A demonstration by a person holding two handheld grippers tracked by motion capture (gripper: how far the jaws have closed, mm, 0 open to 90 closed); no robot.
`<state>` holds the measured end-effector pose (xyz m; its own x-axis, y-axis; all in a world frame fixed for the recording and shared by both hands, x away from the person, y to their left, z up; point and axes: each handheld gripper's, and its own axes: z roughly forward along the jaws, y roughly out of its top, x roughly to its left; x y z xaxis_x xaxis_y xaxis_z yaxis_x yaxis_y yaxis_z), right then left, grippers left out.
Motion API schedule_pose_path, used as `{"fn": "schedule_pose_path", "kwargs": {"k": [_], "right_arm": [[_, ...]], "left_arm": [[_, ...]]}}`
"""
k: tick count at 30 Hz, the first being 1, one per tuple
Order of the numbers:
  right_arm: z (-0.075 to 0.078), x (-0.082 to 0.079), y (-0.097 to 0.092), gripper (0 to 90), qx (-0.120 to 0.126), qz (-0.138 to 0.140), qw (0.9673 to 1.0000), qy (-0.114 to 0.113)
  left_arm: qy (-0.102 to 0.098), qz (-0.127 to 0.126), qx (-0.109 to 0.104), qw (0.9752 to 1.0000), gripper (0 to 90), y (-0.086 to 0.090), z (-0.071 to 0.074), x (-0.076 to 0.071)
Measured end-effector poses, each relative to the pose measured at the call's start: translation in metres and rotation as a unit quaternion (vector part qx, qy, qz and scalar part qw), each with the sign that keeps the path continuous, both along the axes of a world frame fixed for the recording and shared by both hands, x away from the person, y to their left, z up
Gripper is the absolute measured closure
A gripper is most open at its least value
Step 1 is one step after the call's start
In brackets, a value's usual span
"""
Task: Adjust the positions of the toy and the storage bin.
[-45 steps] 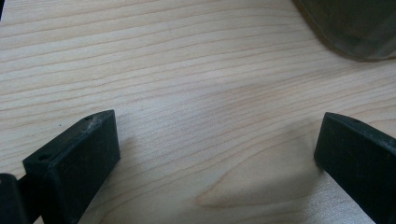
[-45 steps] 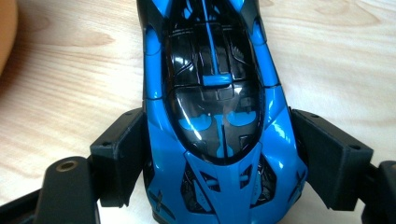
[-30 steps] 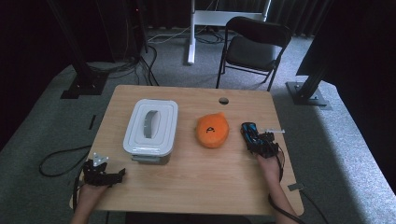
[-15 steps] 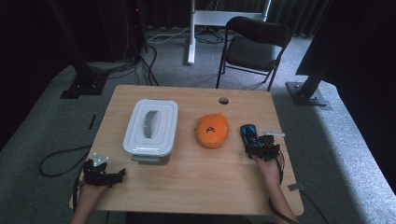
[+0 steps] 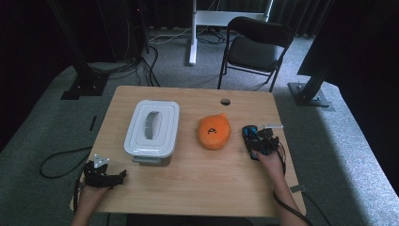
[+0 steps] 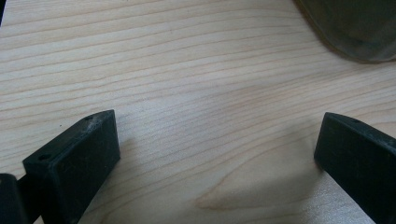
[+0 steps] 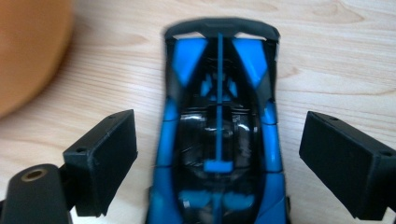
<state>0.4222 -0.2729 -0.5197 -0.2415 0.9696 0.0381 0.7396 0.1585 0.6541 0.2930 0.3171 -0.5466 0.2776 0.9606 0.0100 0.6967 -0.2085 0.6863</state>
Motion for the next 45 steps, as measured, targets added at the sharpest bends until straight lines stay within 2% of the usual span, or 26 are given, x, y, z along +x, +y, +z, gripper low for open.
{"fn": "schedule_pose_path", "kwargs": {"k": [4, 7, 13, 18, 19, 22, 30, 38, 45], "right_arm": [[-0.008, 0.007, -0.002, 12.7, -0.008, -0.001, 0.9998, 0.018], [-0.012, 0.01, -0.002, 12.4, -0.004, 0.0, 0.9996, 0.027], [-0.016, 0.012, 0.003, 14.2, -0.021, -0.005, 0.9994, 0.026], [-0.016, 0.012, 0.004, 16.6, -0.023, -0.005, 0.9994, 0.025], [-0.015, 0.011, 0.005, 21.8, -0.024, 0.001, 0.9994, 0.024], [-0.013, 0.011, 0.008, 24.7, -0.029, 0.006, 0.9992, 0.027], [-0.011, 0.012, 0.008, 25.0, -0.027, -0.001, 0.9987, 0.043], [-0.013, 0.012, 0.008, 25.4, -0.025, -0.001, 0.9992, 0.031], [-0.01, 0.012, 0.009, 25.6, -0.029, -0.005, 0.9985, 0.045]], "left_arm": [[0.0, 0.0, 0.0, 1.0, 0.5, 0.0, 0.0, 0.0], [0.0, 0.0, 0.0, 1.0, 0.5, 0.0, 0.0, 0.0], [0.0, 0.0, 0.0, 1.0, 0.5, 0.0, 0.0, 0.0], [0.0, 0.0, 0.0, 1.0, 0.5, 0.0, 0.0, 0.0], [0.0, 0.0, 0.0, 1.0, 0.5, 0.0, 0.0, 0.0], [0.0, 0.0, 0.0, 1.0, 0.5, 0.0, 0.0, 0.0], [0.0, 0.0, 0.0, 1.0, 0.5, 0.0, 0.0, 0.0], [0.0, 0.0, 0.0, 1.0, 0.5, 0.0, 0.0, 0.0], [0.0, 0.0, 0.0, 1.0, 0.5, 0.0, 0.0, 0.0]]}}
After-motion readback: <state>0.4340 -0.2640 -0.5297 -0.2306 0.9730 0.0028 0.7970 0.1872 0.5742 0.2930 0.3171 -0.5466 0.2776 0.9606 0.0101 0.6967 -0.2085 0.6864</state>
